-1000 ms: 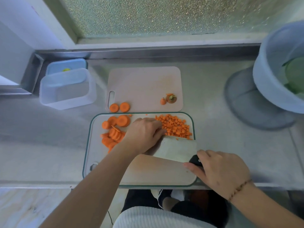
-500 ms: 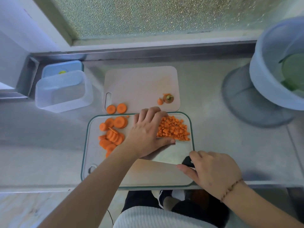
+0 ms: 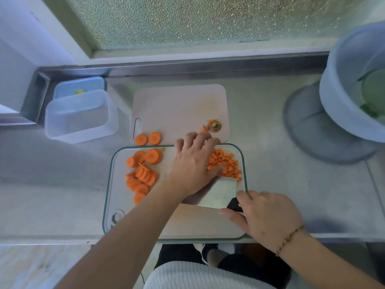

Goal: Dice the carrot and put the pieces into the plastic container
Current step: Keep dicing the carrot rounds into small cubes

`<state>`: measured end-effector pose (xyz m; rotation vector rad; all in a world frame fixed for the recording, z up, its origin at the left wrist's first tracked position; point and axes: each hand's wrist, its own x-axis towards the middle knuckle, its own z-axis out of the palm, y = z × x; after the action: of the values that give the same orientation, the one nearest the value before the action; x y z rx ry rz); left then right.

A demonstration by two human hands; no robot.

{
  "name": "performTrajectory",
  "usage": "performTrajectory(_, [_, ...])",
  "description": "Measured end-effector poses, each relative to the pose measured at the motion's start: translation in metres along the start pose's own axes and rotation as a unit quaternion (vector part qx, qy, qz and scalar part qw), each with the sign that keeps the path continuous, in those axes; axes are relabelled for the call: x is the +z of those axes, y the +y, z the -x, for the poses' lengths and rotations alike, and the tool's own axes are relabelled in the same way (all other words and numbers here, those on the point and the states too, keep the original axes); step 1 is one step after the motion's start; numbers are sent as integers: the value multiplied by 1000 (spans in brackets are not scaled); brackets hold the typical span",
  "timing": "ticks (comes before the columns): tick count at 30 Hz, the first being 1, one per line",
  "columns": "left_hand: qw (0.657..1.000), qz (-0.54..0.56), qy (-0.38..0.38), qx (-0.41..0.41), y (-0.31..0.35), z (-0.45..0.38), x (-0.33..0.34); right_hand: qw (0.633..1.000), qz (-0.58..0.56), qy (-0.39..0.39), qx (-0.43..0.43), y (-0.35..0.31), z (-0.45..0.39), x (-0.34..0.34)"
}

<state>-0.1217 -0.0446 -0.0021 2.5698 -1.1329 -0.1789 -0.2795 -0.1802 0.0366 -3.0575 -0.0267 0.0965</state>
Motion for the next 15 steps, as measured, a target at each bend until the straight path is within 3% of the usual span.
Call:
performTrajectory(4, [996,20,88,-6,-12,0,-7,1000,-8,-12,18,5,4,4])
performTrajectory(8, [981,91,172,-5,-33,3,-26,989,-53,-94,101,7,11,-2])
performTrajectory(9, [977,104,185,-9,-37,4,-29,979,-109,-119,127,8,14,-1])
performTrajectory(11, [964,147,218,-32,-40,10,-33,925,-287,-162,192,8,16,-3])
performTrajectory(15, [934,210,283,-64,-29,30,-33,766,-525,-189,320,-5,13,-8])
